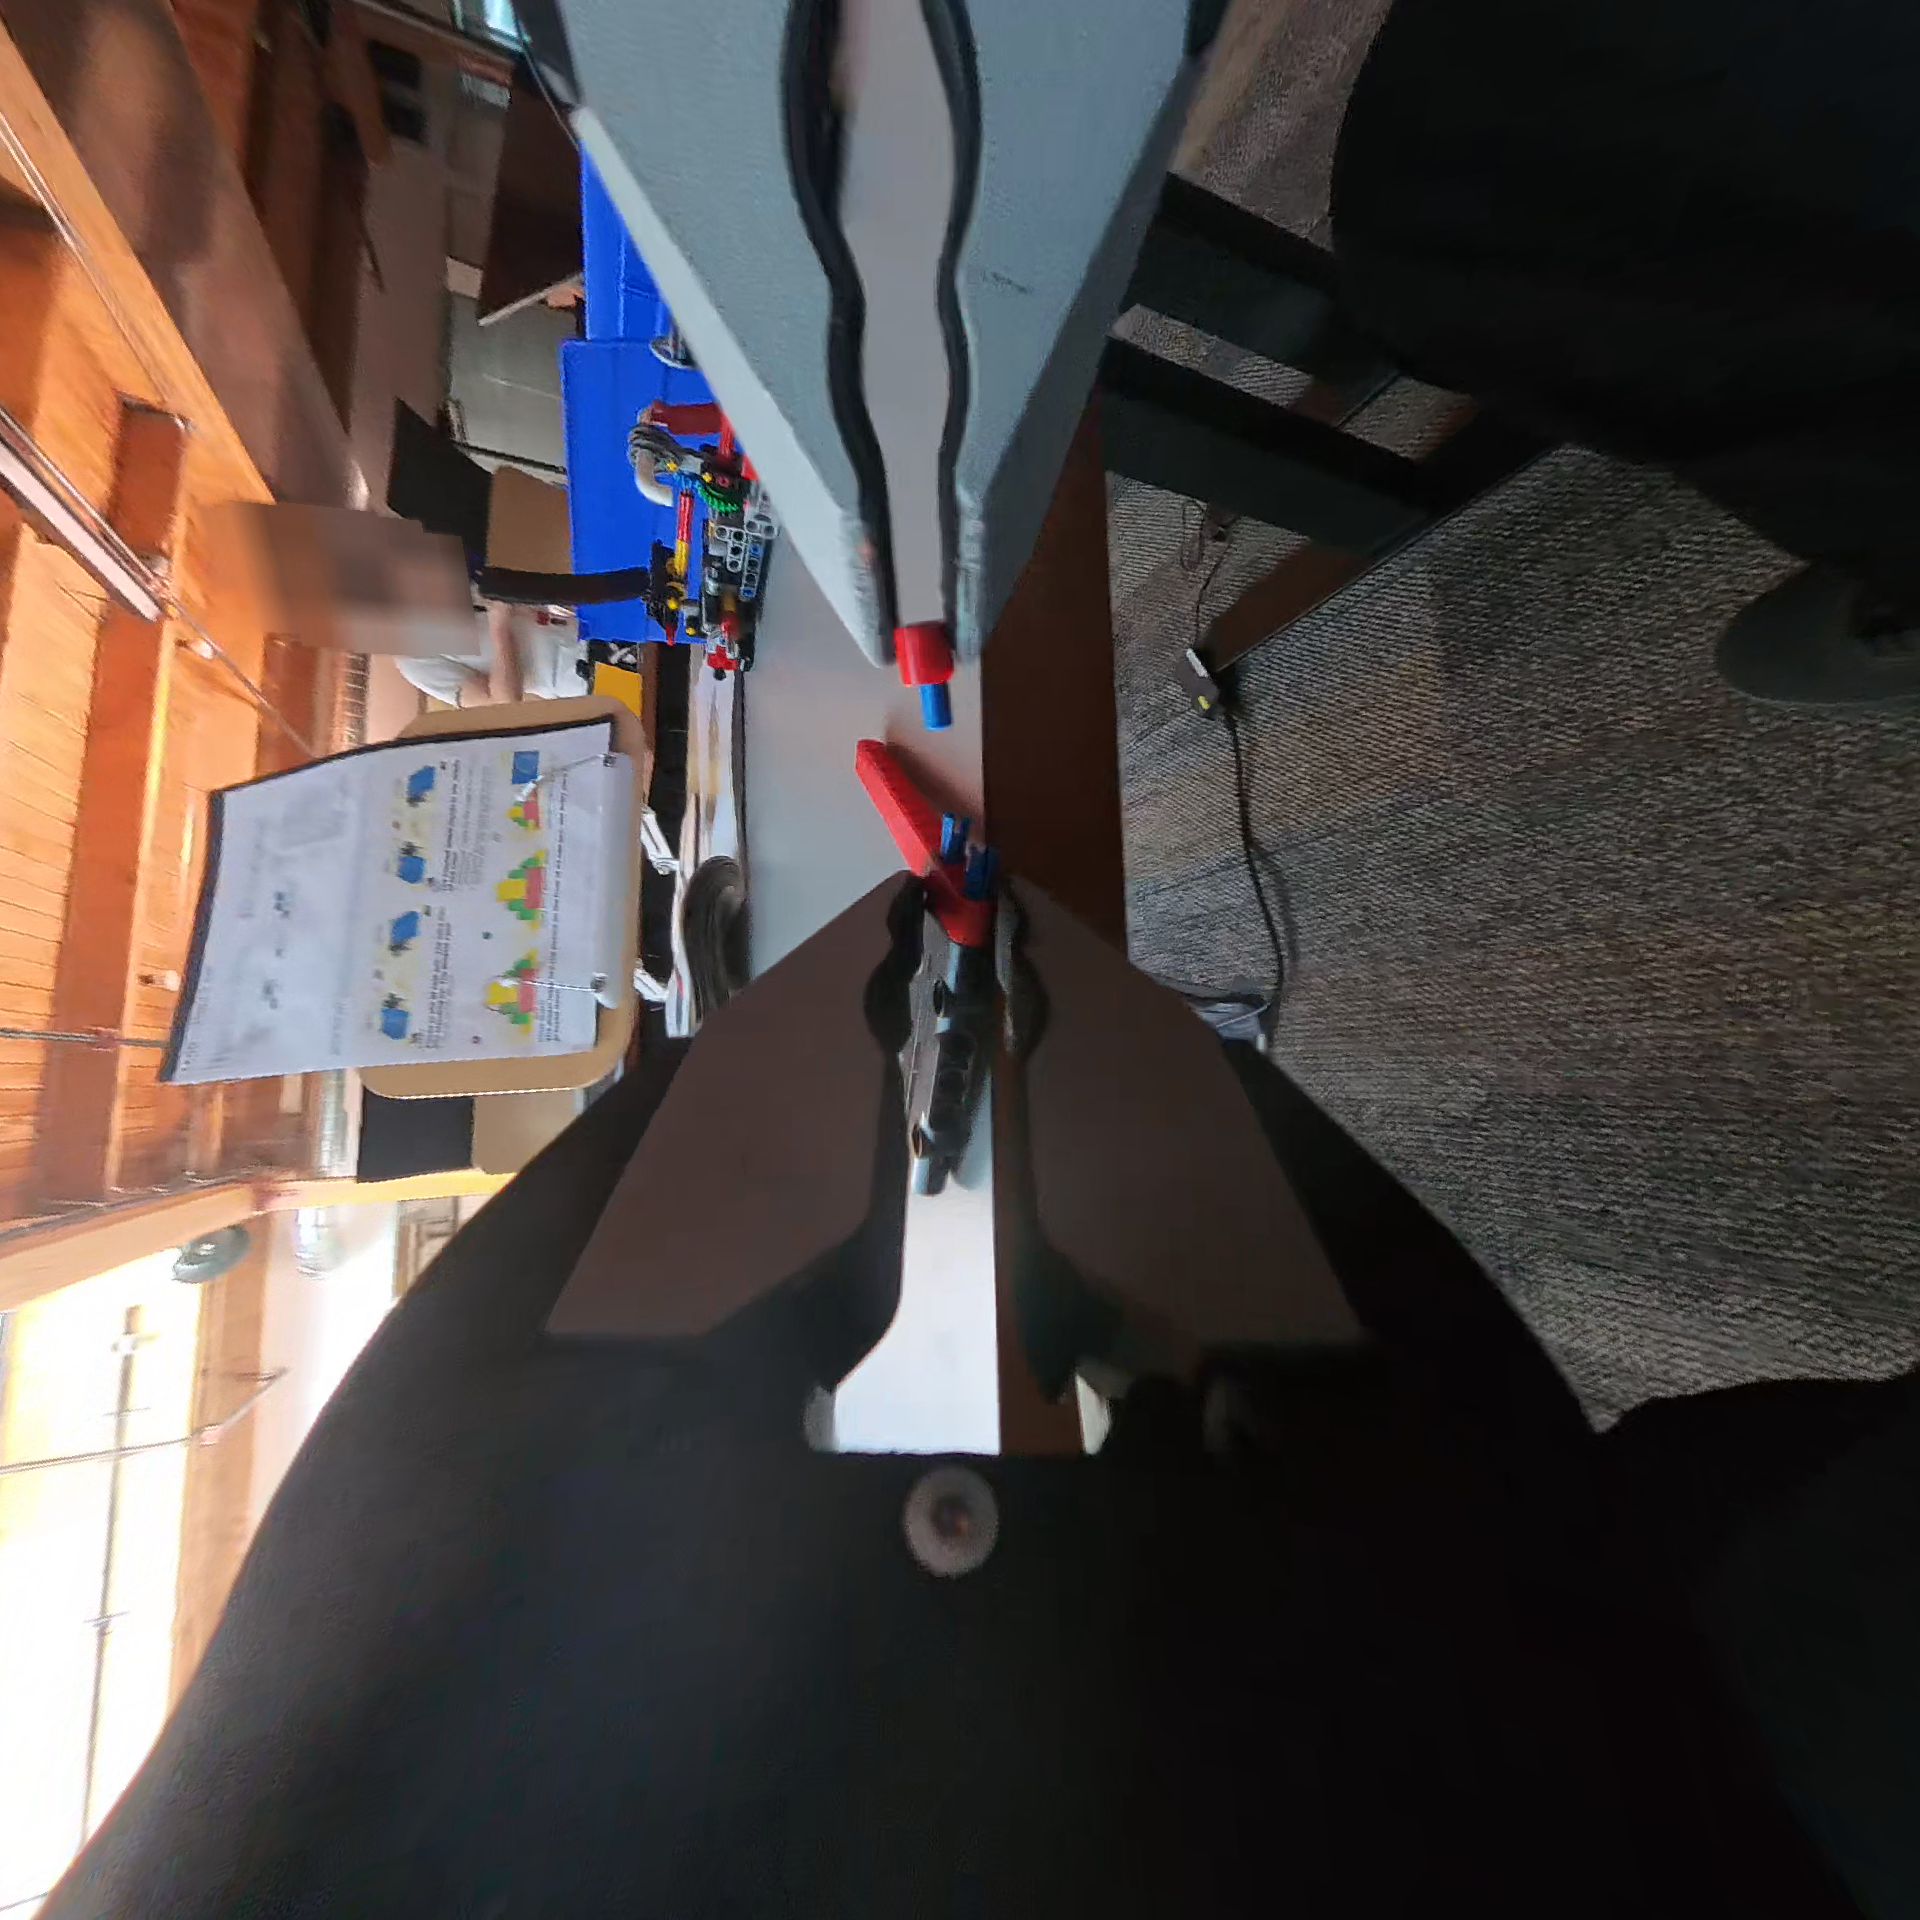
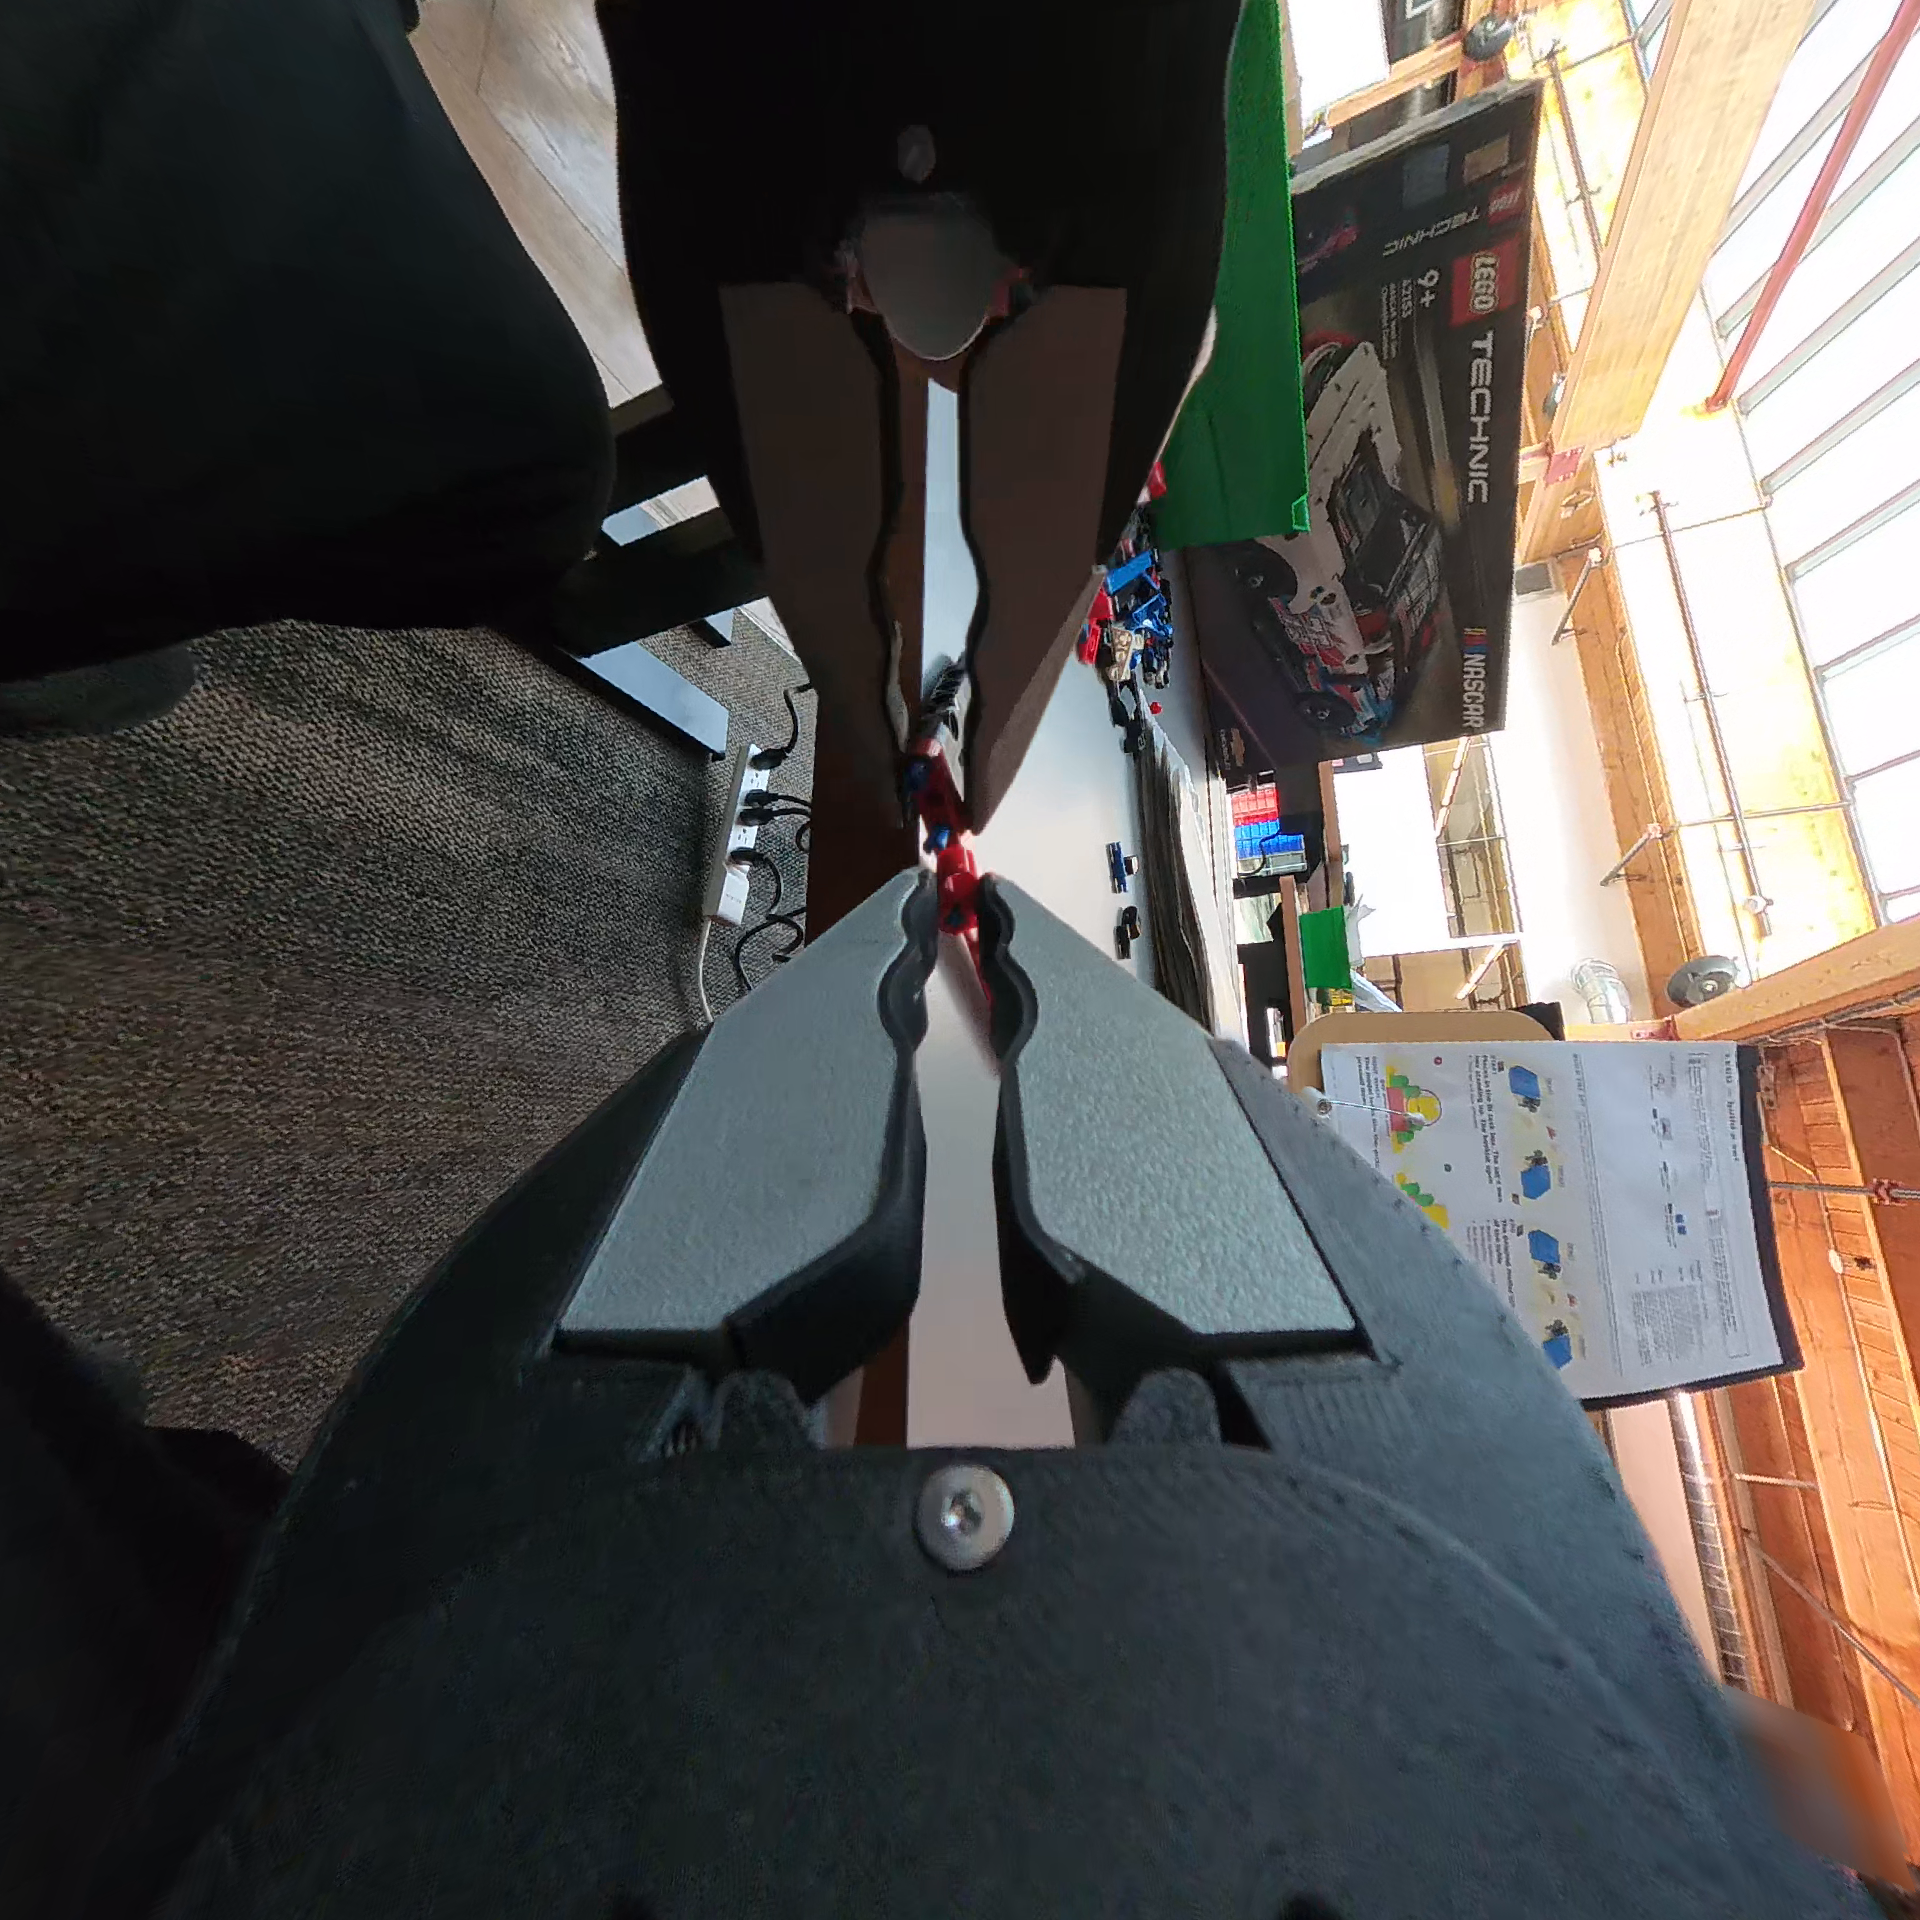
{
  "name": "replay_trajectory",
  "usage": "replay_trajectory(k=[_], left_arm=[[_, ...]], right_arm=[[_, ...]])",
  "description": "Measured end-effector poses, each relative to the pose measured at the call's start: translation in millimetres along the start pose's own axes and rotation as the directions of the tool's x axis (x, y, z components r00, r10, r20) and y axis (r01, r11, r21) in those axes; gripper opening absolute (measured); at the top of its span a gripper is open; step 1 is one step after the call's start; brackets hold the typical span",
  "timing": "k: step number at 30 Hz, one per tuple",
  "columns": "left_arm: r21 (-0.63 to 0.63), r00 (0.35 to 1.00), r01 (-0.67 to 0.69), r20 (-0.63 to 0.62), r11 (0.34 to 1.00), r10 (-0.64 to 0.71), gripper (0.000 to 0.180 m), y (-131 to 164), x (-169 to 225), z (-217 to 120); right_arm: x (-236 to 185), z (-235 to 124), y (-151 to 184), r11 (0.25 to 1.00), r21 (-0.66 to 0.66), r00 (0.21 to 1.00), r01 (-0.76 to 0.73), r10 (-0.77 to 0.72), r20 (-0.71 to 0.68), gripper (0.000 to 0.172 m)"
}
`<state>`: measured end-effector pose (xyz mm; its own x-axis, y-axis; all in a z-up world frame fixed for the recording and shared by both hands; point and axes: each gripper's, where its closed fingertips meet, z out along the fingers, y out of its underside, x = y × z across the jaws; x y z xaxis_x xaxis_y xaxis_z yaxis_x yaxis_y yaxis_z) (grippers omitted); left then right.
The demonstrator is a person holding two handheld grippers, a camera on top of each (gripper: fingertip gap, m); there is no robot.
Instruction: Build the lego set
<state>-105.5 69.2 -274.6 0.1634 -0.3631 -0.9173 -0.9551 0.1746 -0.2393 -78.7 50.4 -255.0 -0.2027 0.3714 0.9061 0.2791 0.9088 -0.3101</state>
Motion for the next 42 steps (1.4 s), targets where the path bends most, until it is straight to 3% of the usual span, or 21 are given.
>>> replay_trajectory(k=[4, 9, 11, 15, 20, 24, 26, 32, 37, 42], left_arm=[[0.026, 0.998, -0.018, 0.065, 0.999, 0.017, 0.005, -5, -14, -6], [0.067, 0.991, 0.097, 0.088, 0.993, -0.103, 0.004, -15, -49, -15], [0.102, 0.98, 0.188, 0.053, 0.977, -0.194, 0.004, -18, -56, -17], [0.174, 0.926, 0.375, -0.13, 0.911, -0.356, 0.006, -23, -48, -18], [0.19, 0.76, 0.647, -0.234, 0.738, -0.606, 0.006, -12, -52, -22], [0.111, 0.532, 0.842, -0.333, 0.528, -0.778, 0.005, 4, -47, -17], [0.109, 0.484, 0.871, -0.348, 0.479, -0.803, 0.005, 11, -49, -17], [0.097, 0.554, 0.823, -0.353, 0.559, -0.754, 0.006, 11, -41, -18], [0.037, 0.55, 0.814, -0.367, 0.579, -0.75, 0.011, 18, -35, -17], [0.024, 0.544, 0.816, -0.369, 0.578, -0.753, 0.012, 22, -34, -20]], right_arm=[[8, -4, -6, 1.0, 0.017, 1.0, -0.008, 0.008, -0.027, 0.004], [37, -13, -15, 0.996, 0.059, 0.993, -0.071, 0.076, -0.086, 0.004], [47, -15, -13, 0.994, 0.06, 0.992, -0.088, 0.093, -0.087, 0.004], [53, -13, 7, 0.989, 0.017, 0.989, -0.145, 0.145, -0.024, 0.004], [50, -10, 14, 0.968, 0.017, 0.967, -0.252, 0.251, 0.049, 0.005], [48, 3, 24, 0.944, -0.018, 0.938, -0.33, 0.33, 0.107, 0.005], [48, 10, 25, 0.93, -0.015, 0.92, -0.368, 0.367, 0.136, 0.005], [42, 29, 17, 0.879, -0.001, 0.847, -0.478, 0.461, 0.267, 0.004], [35, 43, 23, 0.845, -0.025, 0.795, -0.534, 0.512, 0.325, 0.004], [34, 46, 22, 0.854, -0.02, 0.805, -0.519, 0.497, 0.323, 0.004]])
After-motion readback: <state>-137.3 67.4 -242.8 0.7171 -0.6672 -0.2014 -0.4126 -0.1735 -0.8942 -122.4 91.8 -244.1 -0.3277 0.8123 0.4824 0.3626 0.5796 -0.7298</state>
